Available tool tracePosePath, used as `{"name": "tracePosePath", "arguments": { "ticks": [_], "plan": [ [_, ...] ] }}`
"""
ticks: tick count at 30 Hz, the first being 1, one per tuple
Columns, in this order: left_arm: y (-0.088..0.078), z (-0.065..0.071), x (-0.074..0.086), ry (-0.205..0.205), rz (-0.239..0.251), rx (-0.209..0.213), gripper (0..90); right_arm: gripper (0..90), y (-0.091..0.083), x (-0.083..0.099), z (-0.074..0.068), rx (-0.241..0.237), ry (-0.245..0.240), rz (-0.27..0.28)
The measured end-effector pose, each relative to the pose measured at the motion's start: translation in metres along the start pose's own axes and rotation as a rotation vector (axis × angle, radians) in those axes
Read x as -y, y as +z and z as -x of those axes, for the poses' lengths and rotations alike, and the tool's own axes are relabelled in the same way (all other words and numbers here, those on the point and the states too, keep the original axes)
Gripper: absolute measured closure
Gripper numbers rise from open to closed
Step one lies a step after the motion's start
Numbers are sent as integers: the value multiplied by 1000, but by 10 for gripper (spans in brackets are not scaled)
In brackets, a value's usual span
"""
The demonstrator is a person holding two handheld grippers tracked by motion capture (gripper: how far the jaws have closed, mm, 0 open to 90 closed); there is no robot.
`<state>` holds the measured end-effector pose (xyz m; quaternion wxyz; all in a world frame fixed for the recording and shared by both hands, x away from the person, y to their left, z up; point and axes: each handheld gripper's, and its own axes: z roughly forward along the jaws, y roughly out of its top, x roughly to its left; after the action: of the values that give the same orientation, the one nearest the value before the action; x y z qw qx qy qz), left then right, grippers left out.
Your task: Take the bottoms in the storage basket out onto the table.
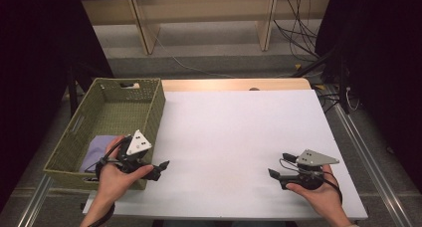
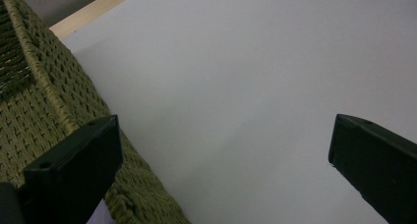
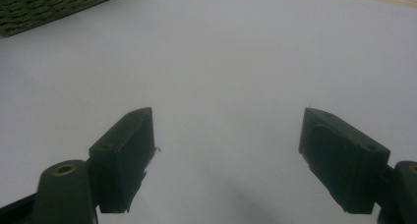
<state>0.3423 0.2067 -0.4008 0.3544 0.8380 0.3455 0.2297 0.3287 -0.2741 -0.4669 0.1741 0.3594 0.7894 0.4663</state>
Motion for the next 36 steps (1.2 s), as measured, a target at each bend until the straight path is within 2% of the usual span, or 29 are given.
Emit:
{"name": "tracePosePath", "arguments": {
  "ticks": [4,5,8,9,10,14,17,19,20,22,24,25,27,28,31,33,34,35,36],
  "plan": [
    [0,-1,2,-17,3,0,0,222,-2,1,2,9,-2,-2],
    [-1,-1,2,-14,0,-4,0,222,-3,0,2,11,11,0],
    [-2,-1,1,-10,-8,-11,0,222,-3,0,3,22,4,3],
    [-3,-3,0,-29,-5,-14,0,221,-2,0,3,24,5,-1],
    [-3,-3,0,-29,-5,-14,0,221,-2,0,3,24,5,-1],
    [-6,-9,-1,-47,-39,-23,1,222,-3,-1,1,29,-1,6],
    [-8,-15,-3,-57,-41,-28,0,222,-3,-1,1,28,0,-5],
    [-12,-27,-5,-74,-49,-42,0,222,-3,0,2,29,3,-4],
    [-12,-27,-5,-74,-49,-42,0,222,-3,0,2,28,7,2],
    [-15,-37,-7,-84,-57,-56,0,223,-2,-1,2,27,4,3],
    [-19,-53,-8,-99,-69,-85,0,222,-2,-1,2,25,1,3],
    [-19,-53,-8,-99,-69,-85,1,222,-2,-1,2,25,1,3],
    [-24,-69,-6,-124,-78,-112,0,222,-2,-1,2,24,0,-1],
    [-24,-69,-6,-124,-78,-112,1,222,-2,-1,2,24,-1,0],
    [-25,-83,-1,-137,-103,-148,0,222,-2,0,3,23,6,1],
    [-23,-95,6,-156,-131,-158,0,222,-2,0,3,20,7,1],
    [-23,-95,6,-156,-131,-158,0,222,-1,0,3,19,7,0],
    [-19,-101,10,-163,-160,-158,0,222,-1,0,3,20,5,-3],
    [-19,-101,10,-163,-160,-158,0,222,-1,0,2,18,6,-3]
  ]
}}
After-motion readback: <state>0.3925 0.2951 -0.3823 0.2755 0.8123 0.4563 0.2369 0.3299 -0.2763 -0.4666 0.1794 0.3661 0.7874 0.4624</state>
